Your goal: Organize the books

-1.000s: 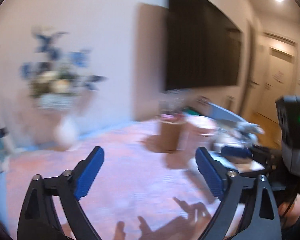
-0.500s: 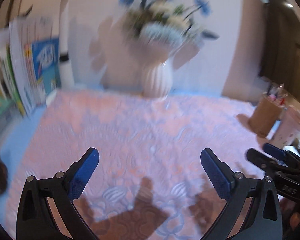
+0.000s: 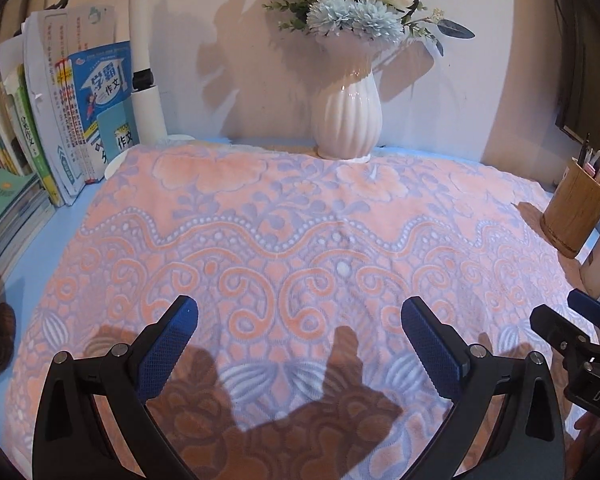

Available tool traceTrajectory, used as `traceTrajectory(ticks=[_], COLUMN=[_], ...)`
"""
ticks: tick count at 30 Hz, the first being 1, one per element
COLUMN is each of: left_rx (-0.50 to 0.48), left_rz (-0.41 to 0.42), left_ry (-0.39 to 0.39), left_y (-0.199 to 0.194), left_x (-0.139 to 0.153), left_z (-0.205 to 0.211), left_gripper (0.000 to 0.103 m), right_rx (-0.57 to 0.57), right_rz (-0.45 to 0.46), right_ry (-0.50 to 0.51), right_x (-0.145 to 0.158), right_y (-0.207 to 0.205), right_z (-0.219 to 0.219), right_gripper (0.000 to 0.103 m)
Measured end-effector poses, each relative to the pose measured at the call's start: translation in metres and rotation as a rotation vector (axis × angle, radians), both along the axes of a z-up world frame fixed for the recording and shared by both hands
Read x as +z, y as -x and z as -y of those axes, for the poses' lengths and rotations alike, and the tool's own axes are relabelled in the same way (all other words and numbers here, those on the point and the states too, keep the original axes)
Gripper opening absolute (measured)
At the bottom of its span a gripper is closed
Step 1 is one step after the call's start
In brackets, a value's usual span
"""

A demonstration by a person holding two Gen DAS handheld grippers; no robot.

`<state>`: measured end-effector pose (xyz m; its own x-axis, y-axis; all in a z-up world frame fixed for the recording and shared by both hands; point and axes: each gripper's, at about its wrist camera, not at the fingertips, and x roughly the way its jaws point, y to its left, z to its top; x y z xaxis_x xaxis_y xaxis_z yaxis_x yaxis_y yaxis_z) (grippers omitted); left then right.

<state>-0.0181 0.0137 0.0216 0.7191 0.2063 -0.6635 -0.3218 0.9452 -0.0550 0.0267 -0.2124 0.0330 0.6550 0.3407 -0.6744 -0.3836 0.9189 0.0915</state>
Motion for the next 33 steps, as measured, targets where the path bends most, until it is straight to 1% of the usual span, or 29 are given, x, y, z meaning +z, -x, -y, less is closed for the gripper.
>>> traceTrajectory(ticks=[2,7,12,16,33], left_rx=[-0.004,-0.013,-0.020,-0.022,-0.022], left_rz=[-0.010,-0.023,-0.028,-0.033,-0.043], left_ry=[0.005,-0.015,-0.015,-0.014,-0.014], left_y=[-0.001,-0.003,-0.004,-0.005,-0.005], left_x=[-0.001,-0.002,-0.003,-0.004,-0.005], left_z=[-0.001,0.003,0.004,0.003,0.003], left_gripper=[0.102,0.102,0.102,0.102,0.102], right_rx=[-0.001,-0.011,-0.011,-0.014,-0.010], right_rz=[-0.016,-0.062,-0.109,-0.135,-0.157], right_ry=[0.000,0.005,0.026,0.023,0.027], right_x=[-0.002,-0.008,-0.015,-0.019,-0.022], right_y=[-0.003,-0.010,-0.017,-0.020,-0.022], right_z=[0.000,0.000,-0.003,-0.003,-0.004], right_gripper=[0.087,0.087,0.087,0.087,0.087])
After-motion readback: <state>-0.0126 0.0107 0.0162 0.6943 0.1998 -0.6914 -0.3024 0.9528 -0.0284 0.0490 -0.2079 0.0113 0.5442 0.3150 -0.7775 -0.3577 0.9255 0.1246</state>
